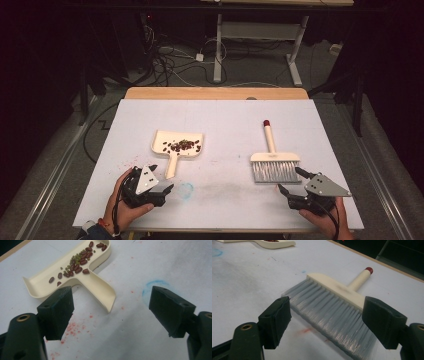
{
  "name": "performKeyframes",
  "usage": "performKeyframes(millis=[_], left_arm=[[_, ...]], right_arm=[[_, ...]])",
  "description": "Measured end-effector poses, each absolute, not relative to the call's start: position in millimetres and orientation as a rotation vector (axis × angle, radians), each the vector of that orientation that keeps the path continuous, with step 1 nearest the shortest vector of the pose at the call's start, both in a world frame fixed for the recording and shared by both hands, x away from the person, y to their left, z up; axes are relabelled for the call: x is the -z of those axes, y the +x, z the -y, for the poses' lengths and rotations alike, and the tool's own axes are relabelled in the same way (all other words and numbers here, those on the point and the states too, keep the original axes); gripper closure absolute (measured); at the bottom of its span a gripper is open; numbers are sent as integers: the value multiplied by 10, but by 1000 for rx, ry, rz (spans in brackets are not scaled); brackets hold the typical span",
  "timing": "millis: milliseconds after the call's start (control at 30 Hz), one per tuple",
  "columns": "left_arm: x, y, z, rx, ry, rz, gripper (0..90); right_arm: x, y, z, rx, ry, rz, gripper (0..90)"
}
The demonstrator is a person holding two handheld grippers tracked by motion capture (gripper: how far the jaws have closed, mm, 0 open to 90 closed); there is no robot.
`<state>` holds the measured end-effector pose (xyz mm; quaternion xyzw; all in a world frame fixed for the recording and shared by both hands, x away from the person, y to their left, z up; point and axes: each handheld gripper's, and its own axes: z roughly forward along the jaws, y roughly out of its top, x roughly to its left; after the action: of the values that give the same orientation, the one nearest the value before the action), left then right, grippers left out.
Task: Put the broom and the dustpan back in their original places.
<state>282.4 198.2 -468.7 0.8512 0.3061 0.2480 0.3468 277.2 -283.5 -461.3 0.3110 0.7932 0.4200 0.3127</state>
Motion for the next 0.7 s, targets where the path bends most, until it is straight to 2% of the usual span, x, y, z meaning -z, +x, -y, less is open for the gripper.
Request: performKeyframes(millis=[700], left_arm=[[4692, 2864, -2008, -639, 2198, -808, 197]], right_arm=[[4583, 2797, 2820, -1116, 807, -2076, 236]])
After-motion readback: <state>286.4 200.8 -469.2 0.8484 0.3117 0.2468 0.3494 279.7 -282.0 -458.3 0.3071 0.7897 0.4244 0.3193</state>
